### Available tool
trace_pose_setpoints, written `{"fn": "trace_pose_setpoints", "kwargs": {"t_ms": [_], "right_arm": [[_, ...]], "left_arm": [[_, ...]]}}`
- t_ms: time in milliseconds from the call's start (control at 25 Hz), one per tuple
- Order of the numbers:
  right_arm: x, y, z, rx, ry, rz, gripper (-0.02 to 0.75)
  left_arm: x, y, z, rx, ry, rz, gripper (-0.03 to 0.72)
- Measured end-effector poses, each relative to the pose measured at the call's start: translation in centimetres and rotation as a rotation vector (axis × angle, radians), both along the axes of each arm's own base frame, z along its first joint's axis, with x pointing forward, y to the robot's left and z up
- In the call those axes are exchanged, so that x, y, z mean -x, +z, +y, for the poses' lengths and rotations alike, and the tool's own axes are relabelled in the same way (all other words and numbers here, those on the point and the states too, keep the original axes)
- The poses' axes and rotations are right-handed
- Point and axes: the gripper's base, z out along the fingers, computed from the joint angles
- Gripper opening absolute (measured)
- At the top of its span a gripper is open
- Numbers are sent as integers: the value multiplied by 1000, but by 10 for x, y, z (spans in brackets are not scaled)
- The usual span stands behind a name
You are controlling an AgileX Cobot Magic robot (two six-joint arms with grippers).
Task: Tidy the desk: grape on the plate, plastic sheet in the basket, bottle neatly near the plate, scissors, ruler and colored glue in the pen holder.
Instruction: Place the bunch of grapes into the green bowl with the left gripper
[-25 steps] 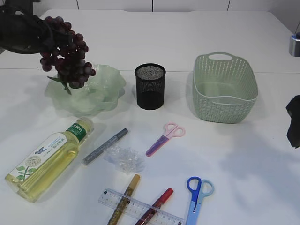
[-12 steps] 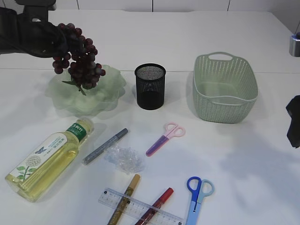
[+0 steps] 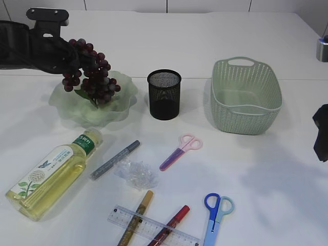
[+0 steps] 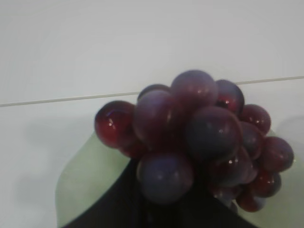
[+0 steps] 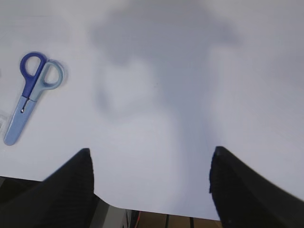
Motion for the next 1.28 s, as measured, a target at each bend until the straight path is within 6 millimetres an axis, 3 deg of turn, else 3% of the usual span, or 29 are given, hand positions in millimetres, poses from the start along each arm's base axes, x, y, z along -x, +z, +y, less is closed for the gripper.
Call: {"fn": "trace_pose_setpoints", "kwargs": {"t_ms": [280, 720, 1280], "right_arm": [[0, 0, 0, 0, 0, 0, 584], [0, 0, 0, 0, -2, 2, 584], [0, 0, 0, 2, -2, 3, 584]], "left_arm": [[0, 0, 0, 3, -1, 0, 113], [0, -1, 0, 25, 22, 10, 333], [0, -2, 6, 15, 92, 21, 350]]}}
